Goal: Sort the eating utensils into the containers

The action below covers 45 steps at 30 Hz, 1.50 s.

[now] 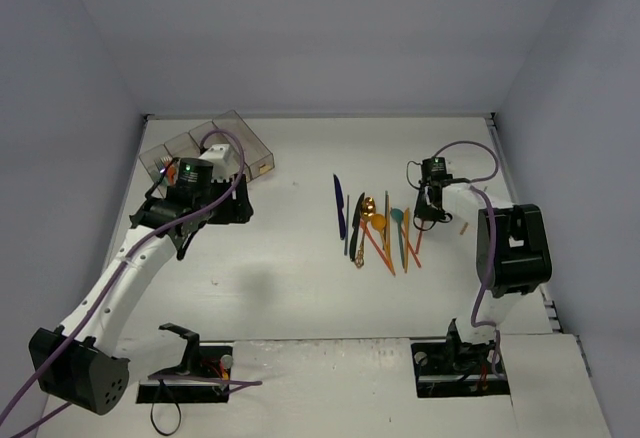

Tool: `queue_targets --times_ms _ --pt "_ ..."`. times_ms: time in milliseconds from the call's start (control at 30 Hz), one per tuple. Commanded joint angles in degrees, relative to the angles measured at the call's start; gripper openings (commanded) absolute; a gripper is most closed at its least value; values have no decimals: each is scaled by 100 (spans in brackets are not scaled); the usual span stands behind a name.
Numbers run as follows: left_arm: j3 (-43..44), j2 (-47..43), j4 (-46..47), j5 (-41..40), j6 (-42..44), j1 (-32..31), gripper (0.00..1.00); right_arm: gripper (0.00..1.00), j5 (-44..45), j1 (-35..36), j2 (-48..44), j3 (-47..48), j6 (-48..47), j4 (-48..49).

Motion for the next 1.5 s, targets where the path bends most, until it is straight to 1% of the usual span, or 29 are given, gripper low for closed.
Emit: queue_targets --times_ms 0,133,233,333,467,500,533,633,700,800,1233,1300,1367,1433,1467 --pt "192 1 629 629 -245 -58 60 0 64 245 -519 483 -102 -445" --pt "219 79 1214 1181 -582 -242 60 0 -194 436 -1144 941 -34 -584" --pt "225 210 1781 1418 -906 -590 60 0 -566 588 -1568 1261 286 -581" --pt "256 402 2397 1439 -1248 -866 60 0 -794 949 -1798 1604 537 -567" --pt "441 762 3058 1479 -1593 -1284 60 0 -769 1392 -1946 1929 939 -499" --pt "523 930 3280 1462 -1673 -1476 61 0 -743 1622 -1992 1985 1114 -423" --pt "570 993 3344 1401 -1689 -1547 63 0 -712 1717 -2046 2009 1200 -369" --pt "797 1235 3641 1266 -1712 -1857 64 0 -630 2049 -2153 1991 1525 -95" --pt "839 1326 3855 1193 -1754 -1943 65 0 -623 2158 -2220 1962 1661 55" --pt "924 1401 3955 1113 -1784 -2067 67 0 -642 2312 -2266 1898 1834 209" --pt "1113 1918 3796 977 -1858 -2280 66 0 -762 2564 -2374 1560 2295 830" --pt "1119 1973 3736 922 -1849 -2300 62 0 -788 2585 -2367 1545 2306 866" --pt "1095 1985 3773 910 -1858 -2300 54 0 -800 2599 -2358 1523 2308 888" --pt "1084 1991 3815 921 -1849 -2300 43 0 -806 2612 -2341 1501 2306 919" --pt "1084 1985 3821 909 -1836 -2300 32 0 -806 2612 -2334 1495 2306 925"
